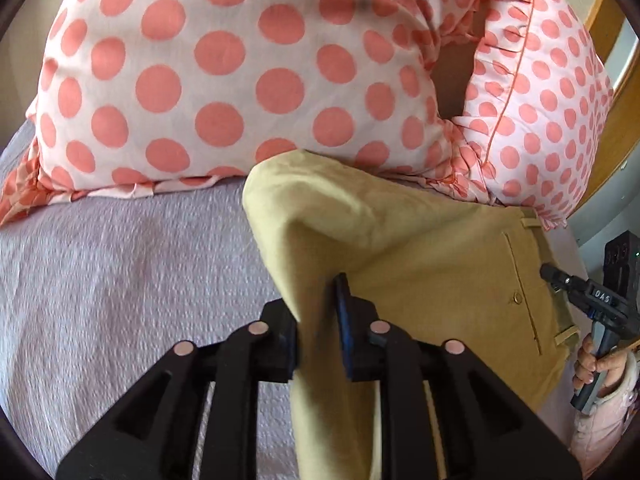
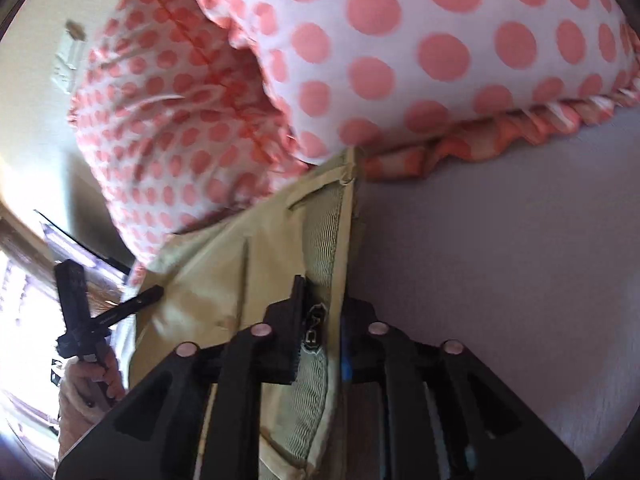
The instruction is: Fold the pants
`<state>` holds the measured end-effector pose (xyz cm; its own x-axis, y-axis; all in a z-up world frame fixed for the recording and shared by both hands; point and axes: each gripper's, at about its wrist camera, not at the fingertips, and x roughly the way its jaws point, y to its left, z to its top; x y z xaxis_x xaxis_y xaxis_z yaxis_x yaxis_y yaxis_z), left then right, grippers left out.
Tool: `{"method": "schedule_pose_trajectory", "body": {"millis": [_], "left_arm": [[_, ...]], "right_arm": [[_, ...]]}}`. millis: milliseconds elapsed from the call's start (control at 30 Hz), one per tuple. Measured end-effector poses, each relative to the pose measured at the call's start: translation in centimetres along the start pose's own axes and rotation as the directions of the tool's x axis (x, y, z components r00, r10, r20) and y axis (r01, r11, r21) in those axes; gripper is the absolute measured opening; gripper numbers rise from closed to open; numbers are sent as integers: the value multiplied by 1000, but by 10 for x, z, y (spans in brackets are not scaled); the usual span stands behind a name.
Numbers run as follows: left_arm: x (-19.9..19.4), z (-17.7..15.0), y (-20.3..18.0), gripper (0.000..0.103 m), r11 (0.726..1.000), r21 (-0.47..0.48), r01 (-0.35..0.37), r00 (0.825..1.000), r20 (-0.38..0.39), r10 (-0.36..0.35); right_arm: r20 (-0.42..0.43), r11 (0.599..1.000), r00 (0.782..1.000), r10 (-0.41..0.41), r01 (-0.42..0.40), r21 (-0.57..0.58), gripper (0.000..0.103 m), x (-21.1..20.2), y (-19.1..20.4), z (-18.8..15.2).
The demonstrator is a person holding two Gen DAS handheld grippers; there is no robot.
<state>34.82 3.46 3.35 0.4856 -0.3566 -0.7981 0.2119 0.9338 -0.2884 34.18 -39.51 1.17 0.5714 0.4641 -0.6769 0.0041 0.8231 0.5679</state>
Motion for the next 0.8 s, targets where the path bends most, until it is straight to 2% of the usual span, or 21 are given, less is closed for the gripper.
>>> {"method": "schedule_pose_trajectory", "body": {"millis": [33,100,133,200,300,367,433,467,500,533,567,600,633,667,700,733,800], "left_arm": [[-9,-2,4,24,1000,-10,-15,999,30,15],[-36,-5,8,32,998,-12,-57,993,105,58],[-53,-9,8,38,999,-16,-36,989,144,38],[-78,-23,-2,43,998,1,66,981,182,-65],[-86,-55,-37,56,978,77,196,970,129,-205],[-66,-75,-61,59,969,86,232,972,28,-235],[-34,-84,-70,58,983,60,172,983,-79,-168],[-23,-88,-69,56,988,45,148,985,-97,-143],[-26,-91,-69,57,990,55,127,991,-50,-124],[-27,-90,-72,54,995,66,79,996,-41,-77],[-30,-92,-73,54,997,60,57,998,-37,-55],[-39,-96,-74,58,998,53,38,999,-12,-38],[-50,-100,-74,70,998,64,13,1000,22,-14],[-63,-106,-75,79,996,85,-28,998,65,22],[-77,-116,-75,94,990,104,-93,990,118,81],[-90,-125,-74,101,980,110,-168,974,172,148],[-113,-150,-73,101,948,104,-301,928,260,266]], "right_arm": [[5,999,1000,-27,27,26,39,-6,-4,-2],[80,999,996,-32,32,9,47,-32,-1,-8],[110,1000,994,-3,6,-28,51,-46,7,-13],[120,993,990,75,-63,-100,59,-63,27,-27],[34,976,989,145,-137,-168,60,-60,56,-54],[-34,976,991,128,-132,-172,66,-45,65,-70],[-94,988,995,13,-27,-152,66,-25,60,-80],[-88,989,996,16,-29,-144,67,-20,58,-83],[-67,990,998,19,-29,-141,67,-22,58,-84],[-73,991,997,4,-13,-131,68,-25,60,-84],[-63,992,998,-21,13,-123,76,-31,64,-86],[-41,990,998,-56,51,-128,99,-40,71,-91],[-8,983,993,-115,112,-146,102,-51,78,-98],[50,967,983,-177,183,-177,102,-62,87,-108],[120,947,969,-214,236,-219,102,-73,97,-123],[175,929,959,-224,265,-260,102,-85,103,-139],[262,893,932,-250,326,-311,102,-94,117,-171]]}}
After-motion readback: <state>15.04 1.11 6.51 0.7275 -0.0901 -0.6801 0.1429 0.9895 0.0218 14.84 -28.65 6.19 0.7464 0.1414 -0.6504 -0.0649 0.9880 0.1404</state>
